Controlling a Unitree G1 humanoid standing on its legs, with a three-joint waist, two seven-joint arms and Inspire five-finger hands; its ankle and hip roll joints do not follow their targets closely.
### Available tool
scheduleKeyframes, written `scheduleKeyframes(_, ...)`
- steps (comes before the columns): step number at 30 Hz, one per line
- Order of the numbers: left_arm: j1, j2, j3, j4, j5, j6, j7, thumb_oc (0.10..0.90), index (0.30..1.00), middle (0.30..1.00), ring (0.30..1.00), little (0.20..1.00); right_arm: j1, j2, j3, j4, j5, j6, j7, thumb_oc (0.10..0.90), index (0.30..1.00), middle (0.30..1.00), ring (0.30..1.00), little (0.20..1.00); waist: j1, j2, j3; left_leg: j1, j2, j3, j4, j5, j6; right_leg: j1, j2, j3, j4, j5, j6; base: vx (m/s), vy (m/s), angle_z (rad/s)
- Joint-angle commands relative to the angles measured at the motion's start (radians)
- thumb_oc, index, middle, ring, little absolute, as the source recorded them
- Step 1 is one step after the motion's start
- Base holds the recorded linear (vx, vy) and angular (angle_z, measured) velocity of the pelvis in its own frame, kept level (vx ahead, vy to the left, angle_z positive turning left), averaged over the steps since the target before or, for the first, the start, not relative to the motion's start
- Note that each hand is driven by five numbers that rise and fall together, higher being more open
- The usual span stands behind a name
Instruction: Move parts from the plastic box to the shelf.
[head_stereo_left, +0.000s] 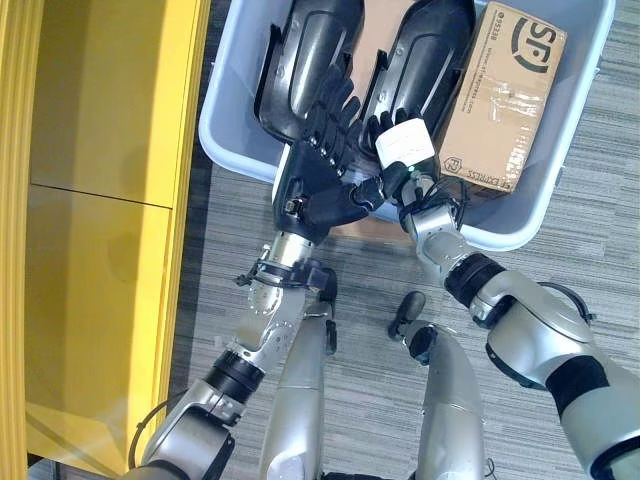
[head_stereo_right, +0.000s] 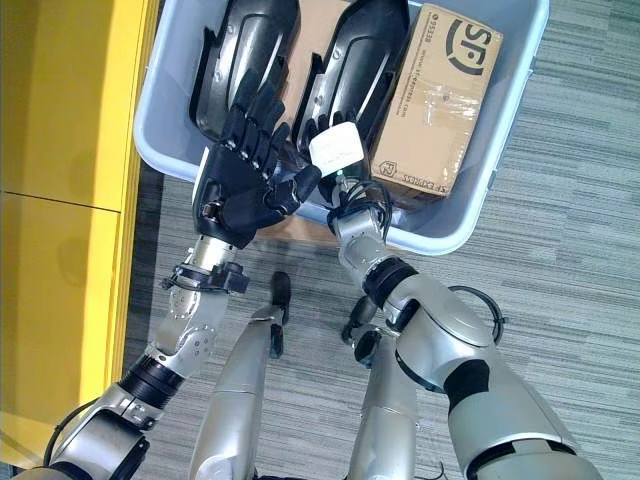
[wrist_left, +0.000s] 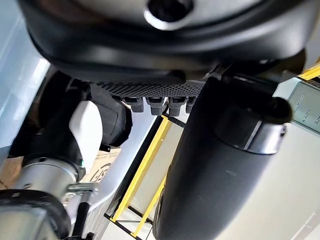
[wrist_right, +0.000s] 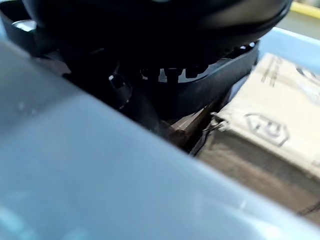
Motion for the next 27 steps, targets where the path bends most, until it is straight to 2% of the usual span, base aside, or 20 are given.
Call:
scheduleKeyframes(1, -0.068, -0.007, 0.018, -0.169, 0.027, -0.090, -0.030, 0.900, 1.000, 1.000, 1.000, 1.000, 0.092, 0.016, -0.043, 0.132, 0.137, 0.031, 0.109, 0.400, 0.300, 0.300, 0.300, 0.300, 0.041, 0.038, -0.010, 0.012, 0.079, 0.027, 0.000, -0.071, -0.024, -0.008, 0.019, 0.098, -0.057, 0.029, 0.120, 0.00, 0.000, 0.00)
scheduleKeyframes(2, -0.055, -0.010, 0.014, -0.168, 0.027, -0.091, -0.030, 0.900, 1.000, 1.000, 1.000, 1.000, 0.106, 0.019, -0.045, 0.134, 0.134, 0.032, 0.110, 0.400, 0.300, 0.300, 0.300, 0.300, 0.040, 0.038, -0.010, 0.039, 0.076, 0.025, 0.008, -0.098, -0.030, 0.015, 0.018, 0.107, -0.045, 0.005, 0.130, 0.03, 0.031, 0.01)
scheduleKeyframes(4, -0.079, -0.013, 0.022, -0.167, 0.027, -0.095, -0.022, 0.900, 1.000, 1.000, 1.000, 1.000, 0.086, 0.014, -0.062, 0.137, 0.111, 0.060, 0.119, 0.400, 0.300, 0.300, 0.300, 0.300, 0.034, 0.041, -0.010, 0.014, 0.079, 0.031, -0.002, -0.069, -0.025, -0.010, 0.022, 0.105, -0.061, 0.031, 0.119, -0.01, 0.038, 0.00)
scheduleKeyframes(5, -0.064, -0.018, 0.017, -0.164, 0.028, -0.097, -0.021, 0.900, 1.000, 1.000, 1.000, 1.000, 0.104, 0.017, -0.064, 0.140, 0.109, 0.067, 0.120, 0.400, 0.300, 0.300, 0.300, 0.300, 0.032, 0.041, -0.010, 0.042, 0.077, 0.030, 0.008, -0.097, -0.032, 0.015, 0.020, 0.115, -0.048, 0.005, 0.129, -0.06, 0.029, -0.01)
scheduleKeyframes(6, -0.081, -0.016, 0.022, -0.164, 0.031, -0.098, -0.017, 0.900, 1.000, 1.000, 1.000, 1.000, 0.091, 0.013, -0.069, 0.138, 0.108, 0.080, 0.122, 0.400, 0.300, 0.300, 0.300, 0.300, 0.030, 0.043, -0.010, 0.017, 0.080, 0.035, -0.003, -0.069, -0.025, -0.009, 0.023, 0.109, -0.061, 0.030, 0.118, 0.00, 0.000, 0.00)
scheduleKeyframes(12, -0.093, -0.020, 0.020, -0.155, 0.037, -0.114, 0.006, 0.900, 1.000, 1.000, 1.000, 1.000, 0.105, 0.006, -0.075, 0.148, 0.043, 0.108, 0.130, 0.400, 0.300, 0.300, 0.300, 0.300, 0.018, 0.045, -0.010, 0.033, 0.081, 0.044, -0.011, -0.068, -0.025, 0.001, 0.029, 0.117, -0.070, 0.030, 0.117, -0.01, 0.005, 0.00)
scheduleKeyframes(16, -0.099, -0.019, 0.019, -0.146, 0.053, -0.122, 0.019, 0.900, 1.000, 1.000, 1.000, 1.000, 0.117, 0.004, -0.079, 0.156, 0.078, 0.107, 0.147, 0.400, 0.300, 0.300, 0.300, 0.300, 0.014, 0.046, -0.010, 0.041, 0.081, 0.047, -0.015, -0.068, -0.025, 0.007, 0.030, 0.118, -0.072, 0.028, 0.117, 0.00, 0.000, 0.00)
scheduleKeyframes(20, -0.108, -0.025, 0.018, -0.135, 0.066, -0.133, 0.022, 0.900, 1.000, 1.000, 1.000, 1.000, 0.126, 0.013, -0.080, 0.167, 0.026, 0.104, 0.101, 0.400, 0.300, 0.300, 0.300, 0.300, 0.012, 0.052, -0.010, 0.048, 0.081, 0.051, -0.024, -0.065, -0.024, 0.011, 0.029, 0.121, -0.076, 0.029, 0.118, 0.00, 0.000, 0.00)
scheduleKeyframes(22, -0.106, -0.025, 0.013, -0.133, 0.068, -0.145, 0.021, 0.900, 1.000, 1.000, 1.000, 1.000, 0.129, 0.010, -0.075, 0.170, 0.021, 0.096, 0.049, 0.400, 0.300, 0.300, 0.300, 0.300, 0.011, 0.057, -0.010, 0.059, 0.079, 0.052, -0.031, -0.063, -0.024, 0.020, 0.027, 0.124, -0.081, 0.030, 0.119, -0.02, 0.014, -0.02)
scheduleKeyframes(23, -0.107, -0.026, 0.012, -0.131, 0.058, -0.158, 0.015, 0.900, 1.000, 1.000, 1.000, 1.000, 0.132, 0.008, -0.075, 0.166, 0.060, 0.092, -0.025, 0.400, 0.300, 0.300, 0.300, 0.300, 0.009, 0.058, -0.010, 0.068, 0.079, 0.053, -0.035, -0.062, -0.024, 0.027, 0.028, 0.126, -0.087, 0.031, 0.119, -0.02, 0.016, -0.04)
scheduleKeyframes(24, -0.107, -0.027, 0.012, -0.132, 0.057, -0.157, 0.014, 0.900, 1.000, 1.000, 1.000, 1.000, 0.133, 0.007, -0.075, 0.165, 0.075, 0.083, -0.048, 0.400, 0.300, 0.300, 0.300, 0.300, 0.009, 0.058, -0.010, 0.070, 0.078, 0.054, -0.036, -0.062, -0.024, 0.029, 0.028, 0.127, -0.089, 0.031, 0.119, -0.03, 0.021, -0.07)
scheduleKeyframes(26, -0.111, -0.030, 0.012, -0.126, 0.053, -0.164, 0.011, 0.900, 1.000, 1.000, 1.000, 1.000, 0.129, 0.010, -0.082, 0.155, 0.175, 0.023, -0.211, 0.400, 0.300, 0.300, 0.300, 0.300, 0.006, 0.061, -0.010, 0.083, 0.077, 0.056, -0.041, -0.063, -0.024, 0.041, 0.031, 0.133, -0.097, 0.033, 0.120, -0.02, 0.017, -0.06)
scheduleKeyframes(27, -0.115, -0.030, 0.011, -0.120, 0.047, -0.168, 0.005, 0.900, 1.000, 1.000, 1.000, 1.000, 0.122, 0.010, -0.087, 0.148, 0.185, -0.018, -0.257, 0.400, 0.300, 0.300, 0.300, 0.300, 0.005, 0.061, -0.010, 0.091, 0.077, 0.056, -0.043, -0.063, -0.023, 0.047, 0.032, 0.136, -0.100, 0.035, 0.121, 0.00, 0.000, 0.00)
